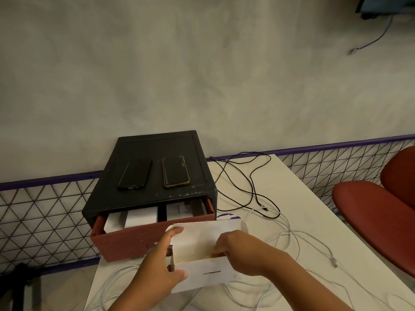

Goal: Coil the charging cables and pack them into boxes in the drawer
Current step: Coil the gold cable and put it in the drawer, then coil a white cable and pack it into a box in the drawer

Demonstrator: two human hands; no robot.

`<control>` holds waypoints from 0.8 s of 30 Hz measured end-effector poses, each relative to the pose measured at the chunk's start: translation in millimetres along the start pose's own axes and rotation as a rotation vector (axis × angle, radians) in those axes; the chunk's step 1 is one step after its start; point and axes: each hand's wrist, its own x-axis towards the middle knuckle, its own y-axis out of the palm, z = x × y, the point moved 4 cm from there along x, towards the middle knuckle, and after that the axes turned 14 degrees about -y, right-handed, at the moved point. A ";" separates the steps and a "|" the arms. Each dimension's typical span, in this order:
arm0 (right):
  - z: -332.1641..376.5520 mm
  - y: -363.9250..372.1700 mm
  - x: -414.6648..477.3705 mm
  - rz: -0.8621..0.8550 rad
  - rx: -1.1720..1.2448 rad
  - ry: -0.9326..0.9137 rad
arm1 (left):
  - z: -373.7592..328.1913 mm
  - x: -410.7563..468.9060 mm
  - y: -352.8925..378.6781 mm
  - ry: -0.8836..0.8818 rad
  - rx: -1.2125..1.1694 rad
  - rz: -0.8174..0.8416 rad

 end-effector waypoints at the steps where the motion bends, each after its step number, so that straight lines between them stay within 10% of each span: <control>1: -0.2 1.0 -1.5 -0.052 0.020 -0.012 | 2.3 1.7 -2.0 0.011 -0.013 -0.009; 10: -36.0 28.6 -36.5 -0.531 0.154 0.172 | 25.0 25.9 -22.5 0.060 -0.002 -0.236; 24: -77.8 134.7 -58.8 -0.070 -0.006 0.129 | 55.5 51.7 -6.3 -0.021 0.106 -0.424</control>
